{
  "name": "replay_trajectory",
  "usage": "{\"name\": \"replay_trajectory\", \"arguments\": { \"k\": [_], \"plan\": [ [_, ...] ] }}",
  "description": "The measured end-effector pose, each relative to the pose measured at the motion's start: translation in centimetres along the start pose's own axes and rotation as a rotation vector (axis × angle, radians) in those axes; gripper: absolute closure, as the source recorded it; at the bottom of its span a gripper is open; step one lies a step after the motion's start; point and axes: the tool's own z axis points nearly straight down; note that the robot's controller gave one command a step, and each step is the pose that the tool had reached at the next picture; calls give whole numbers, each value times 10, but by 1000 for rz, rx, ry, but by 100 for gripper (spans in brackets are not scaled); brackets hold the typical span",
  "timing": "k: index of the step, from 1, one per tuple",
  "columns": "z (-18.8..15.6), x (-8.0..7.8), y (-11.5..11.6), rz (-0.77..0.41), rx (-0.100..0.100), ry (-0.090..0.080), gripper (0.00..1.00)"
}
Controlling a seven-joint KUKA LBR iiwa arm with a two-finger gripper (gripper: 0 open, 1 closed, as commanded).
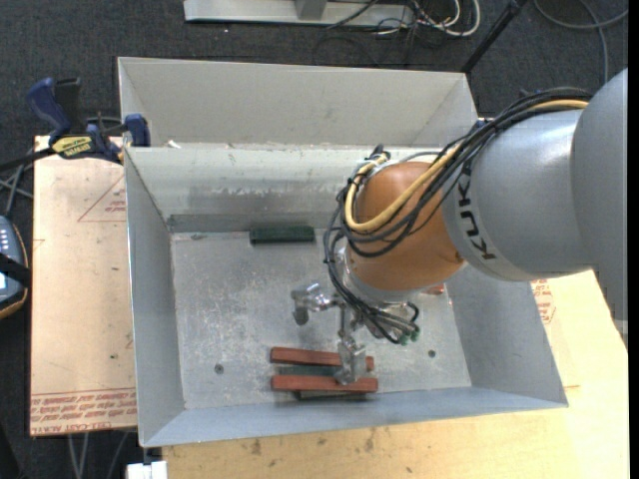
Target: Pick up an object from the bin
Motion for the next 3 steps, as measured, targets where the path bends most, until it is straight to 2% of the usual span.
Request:
{"name": "replay_trajectory", "arguments": {
  "k": [1,2,3],
  "plan": [
    [13,13,13,160,1,0,0],
    [36,11,23,-28,3,-14,100],
    [33,4,21,-28,10,-41,0]
  ]
}}
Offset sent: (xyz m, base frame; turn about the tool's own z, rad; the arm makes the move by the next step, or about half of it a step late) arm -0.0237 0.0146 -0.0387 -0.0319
